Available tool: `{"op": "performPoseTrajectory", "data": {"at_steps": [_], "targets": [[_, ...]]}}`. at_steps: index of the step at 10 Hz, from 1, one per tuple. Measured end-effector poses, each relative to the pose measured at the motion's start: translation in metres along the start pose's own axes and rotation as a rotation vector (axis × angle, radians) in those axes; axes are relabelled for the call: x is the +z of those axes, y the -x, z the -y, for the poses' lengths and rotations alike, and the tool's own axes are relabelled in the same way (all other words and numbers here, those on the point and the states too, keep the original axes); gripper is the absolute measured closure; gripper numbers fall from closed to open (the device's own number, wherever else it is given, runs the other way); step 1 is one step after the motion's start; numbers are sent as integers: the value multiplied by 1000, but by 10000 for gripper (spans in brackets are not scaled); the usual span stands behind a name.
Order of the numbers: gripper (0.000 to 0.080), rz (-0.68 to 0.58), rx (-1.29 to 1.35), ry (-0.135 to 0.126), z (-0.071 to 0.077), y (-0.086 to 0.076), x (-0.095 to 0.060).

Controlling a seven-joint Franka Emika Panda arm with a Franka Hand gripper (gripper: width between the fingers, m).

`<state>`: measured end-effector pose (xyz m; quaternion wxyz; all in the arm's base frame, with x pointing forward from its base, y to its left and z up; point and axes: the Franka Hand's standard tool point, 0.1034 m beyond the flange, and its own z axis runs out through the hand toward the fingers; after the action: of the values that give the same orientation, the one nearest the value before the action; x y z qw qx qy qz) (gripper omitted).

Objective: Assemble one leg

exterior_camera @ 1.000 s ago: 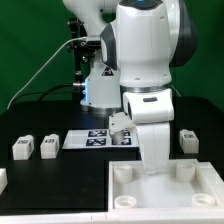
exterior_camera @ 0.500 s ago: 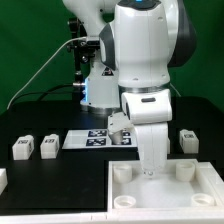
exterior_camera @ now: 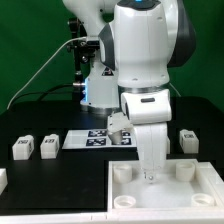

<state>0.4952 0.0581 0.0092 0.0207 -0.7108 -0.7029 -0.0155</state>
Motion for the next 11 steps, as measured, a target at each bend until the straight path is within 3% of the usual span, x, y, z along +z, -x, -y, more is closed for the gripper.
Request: {"op": "performPoseTrajectory", "data": {"at_steps": [4,6,9,11], "targets": [[150,2,20,0,-1,0,-3],[150,14,122,26,-6,-8,-35],[150,0,537,35,12,-46,-51],[150,-29,890,25,11,-84,-61]]}}
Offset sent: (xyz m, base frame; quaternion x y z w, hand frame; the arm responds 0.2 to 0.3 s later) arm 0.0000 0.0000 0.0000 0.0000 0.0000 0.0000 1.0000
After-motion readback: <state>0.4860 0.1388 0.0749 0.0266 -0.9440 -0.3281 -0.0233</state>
